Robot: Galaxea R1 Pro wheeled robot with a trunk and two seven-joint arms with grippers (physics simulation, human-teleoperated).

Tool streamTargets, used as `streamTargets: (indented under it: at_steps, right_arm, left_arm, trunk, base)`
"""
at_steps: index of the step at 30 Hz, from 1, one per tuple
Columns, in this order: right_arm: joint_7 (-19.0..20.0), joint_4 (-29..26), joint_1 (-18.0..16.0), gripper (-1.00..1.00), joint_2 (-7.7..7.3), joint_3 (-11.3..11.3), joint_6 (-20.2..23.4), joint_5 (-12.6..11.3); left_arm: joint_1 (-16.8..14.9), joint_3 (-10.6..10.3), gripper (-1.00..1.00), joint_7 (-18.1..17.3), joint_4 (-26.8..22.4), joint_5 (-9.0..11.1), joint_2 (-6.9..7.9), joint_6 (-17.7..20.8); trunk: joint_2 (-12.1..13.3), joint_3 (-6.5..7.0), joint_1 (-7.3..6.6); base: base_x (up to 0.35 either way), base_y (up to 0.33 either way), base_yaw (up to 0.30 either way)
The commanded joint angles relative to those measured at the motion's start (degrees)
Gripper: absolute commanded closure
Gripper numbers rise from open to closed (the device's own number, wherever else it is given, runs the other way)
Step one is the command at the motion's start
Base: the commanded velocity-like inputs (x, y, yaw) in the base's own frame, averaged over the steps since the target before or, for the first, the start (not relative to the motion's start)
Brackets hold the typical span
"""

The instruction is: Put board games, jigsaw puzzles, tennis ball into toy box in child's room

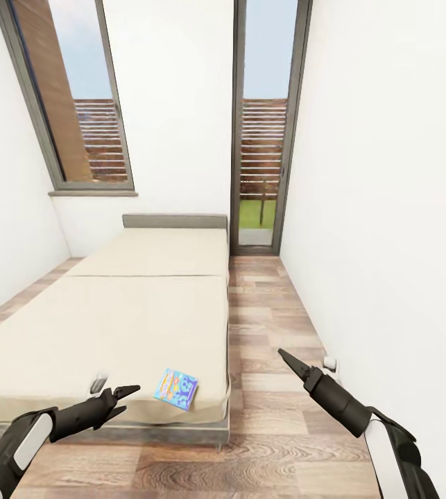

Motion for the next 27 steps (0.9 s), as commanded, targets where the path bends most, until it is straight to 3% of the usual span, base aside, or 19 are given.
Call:
streamTargets:
  at_steps: [1,27]
  right_arm:
    - [0.1,0.0,0.0,-1.00,0.05,-0.1,0.4,-0.2]
    - [0.2,0.4,0.0,-1.00,-0.12,-0.1,-0.5,0.7]
  left_arm:
    - [0.0,0.1,-1.00,-0.1,0.0,0.1,-0.01,0.3]
    - [0.0,0.1,-1.00,0.7,0.0,-0.1,-0.18,-2.8]
  trunk:
    - [-0.4,-0.24,0.22]
    - [-10.9,-4.91,5.93]
  base:
    - [0.000,0.000,0.000]
    - [0.000,0.000,0.000]
